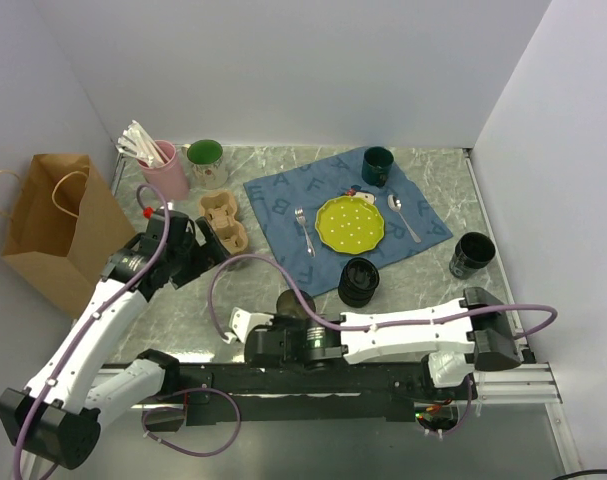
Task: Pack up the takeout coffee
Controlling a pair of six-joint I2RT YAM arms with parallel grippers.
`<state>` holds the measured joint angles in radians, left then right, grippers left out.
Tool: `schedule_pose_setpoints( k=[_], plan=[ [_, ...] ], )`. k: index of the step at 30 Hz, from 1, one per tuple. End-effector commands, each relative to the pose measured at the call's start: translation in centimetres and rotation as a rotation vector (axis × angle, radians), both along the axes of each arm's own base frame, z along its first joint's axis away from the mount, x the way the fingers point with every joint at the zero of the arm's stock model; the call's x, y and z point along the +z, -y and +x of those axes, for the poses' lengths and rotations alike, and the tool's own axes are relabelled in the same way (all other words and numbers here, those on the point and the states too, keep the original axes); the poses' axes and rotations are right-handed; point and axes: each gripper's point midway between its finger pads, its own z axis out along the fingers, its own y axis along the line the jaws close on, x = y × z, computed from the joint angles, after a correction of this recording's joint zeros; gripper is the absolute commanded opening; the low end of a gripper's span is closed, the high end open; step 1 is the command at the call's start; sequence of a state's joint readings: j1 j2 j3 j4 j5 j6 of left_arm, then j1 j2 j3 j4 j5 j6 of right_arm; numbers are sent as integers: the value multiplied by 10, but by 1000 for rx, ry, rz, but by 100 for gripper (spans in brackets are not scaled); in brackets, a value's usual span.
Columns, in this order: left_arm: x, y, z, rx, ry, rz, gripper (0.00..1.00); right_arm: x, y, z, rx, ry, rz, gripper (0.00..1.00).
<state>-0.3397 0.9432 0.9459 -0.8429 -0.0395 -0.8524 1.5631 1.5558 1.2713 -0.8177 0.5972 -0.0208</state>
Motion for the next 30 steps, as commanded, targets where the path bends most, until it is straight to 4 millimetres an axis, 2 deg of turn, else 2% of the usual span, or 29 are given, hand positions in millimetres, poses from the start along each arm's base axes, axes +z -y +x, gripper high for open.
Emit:
schedule_pose_setpoints(
  k=[1,4,7,14,20,24,27,30],
  plan=[
    [3,12,8,-64,20,-30,99,-18,-4,-4,-64,2,1,0],
    [2,15,9,-83,19,-33,99,-35,0,-8,-92,-13,-45,0],
    [1,16,10,-95,16,-34,99,-43,1,-12,-113,-42,-69,0],
    [2,17,7,-110,28,-43,99,-41,-2,-22,-109,-107,-55,18],
    [4,17,8,-120,39,-33,99,-18,-9,-28,-109,-154,13,30],
    [6,16,7,-120,44,-32,99,15,-16,-27,-129,-183,111,38],
    [6,18,6,-121,46,-48,99,32,-14,-14,-182,-206,180,41],
    [9,20,4,-127,51,-62,99,47,3,12,-331,-238,247,41]
  ],
)
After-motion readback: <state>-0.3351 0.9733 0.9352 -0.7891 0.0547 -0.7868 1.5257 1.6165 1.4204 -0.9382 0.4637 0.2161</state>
